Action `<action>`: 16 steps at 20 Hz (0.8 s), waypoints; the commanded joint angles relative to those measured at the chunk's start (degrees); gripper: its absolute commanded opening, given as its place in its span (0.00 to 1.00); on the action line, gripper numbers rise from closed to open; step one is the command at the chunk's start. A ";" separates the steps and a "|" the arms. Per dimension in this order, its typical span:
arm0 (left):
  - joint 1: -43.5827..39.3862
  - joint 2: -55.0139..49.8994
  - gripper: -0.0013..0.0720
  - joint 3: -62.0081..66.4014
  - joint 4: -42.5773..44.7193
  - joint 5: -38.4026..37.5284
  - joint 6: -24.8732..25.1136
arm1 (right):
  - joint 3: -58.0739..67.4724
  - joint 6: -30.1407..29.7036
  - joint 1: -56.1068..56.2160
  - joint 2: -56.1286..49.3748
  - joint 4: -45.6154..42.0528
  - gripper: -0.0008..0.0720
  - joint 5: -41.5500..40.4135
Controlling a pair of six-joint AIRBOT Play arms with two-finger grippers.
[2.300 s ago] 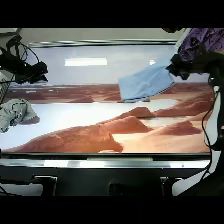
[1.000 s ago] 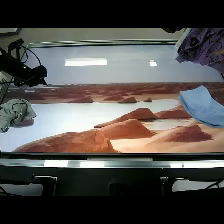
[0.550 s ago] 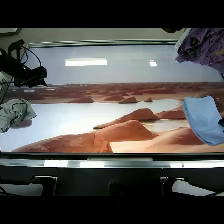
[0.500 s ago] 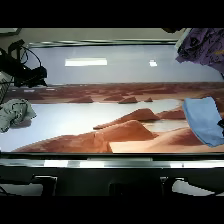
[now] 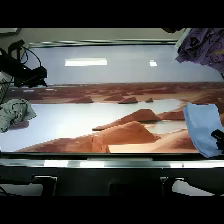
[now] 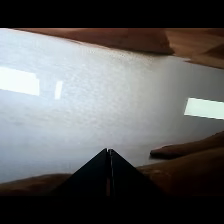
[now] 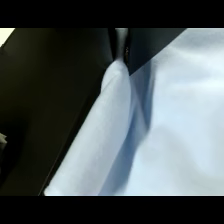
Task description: Fold the clothes and pants, and hang the long-sleeved shirts on hangers.
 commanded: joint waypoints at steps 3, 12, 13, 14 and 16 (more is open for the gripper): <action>-0.04 0.02 0.05 0.00 0.00 0.04 0.02 | -2.01 0.11 -0.02 0.04 -2.40 0.14 -0.61; 0.00 0.46 0.05 0.02 0.02 0.68 0.52 | 12.55 -16.24 3.63 0.28 19.69 0.32 15.69; 0.04 1.16 0.05 0.02 0.02 1.81 2.12 | 16.02 -21.75 5.99 0.28 26.60 0.16 19.87; 0.04 2.29 0.05 0.00 0.02 3.72 4.17 | 18.97 -26.18 8.76 0.28 31.91 0.05 22.34; 0.02 5.16 0.05 -0.04 0.04 7.89 6.47 | 23.78 -32.20 15.89 0.28 38.40 0.06 25.92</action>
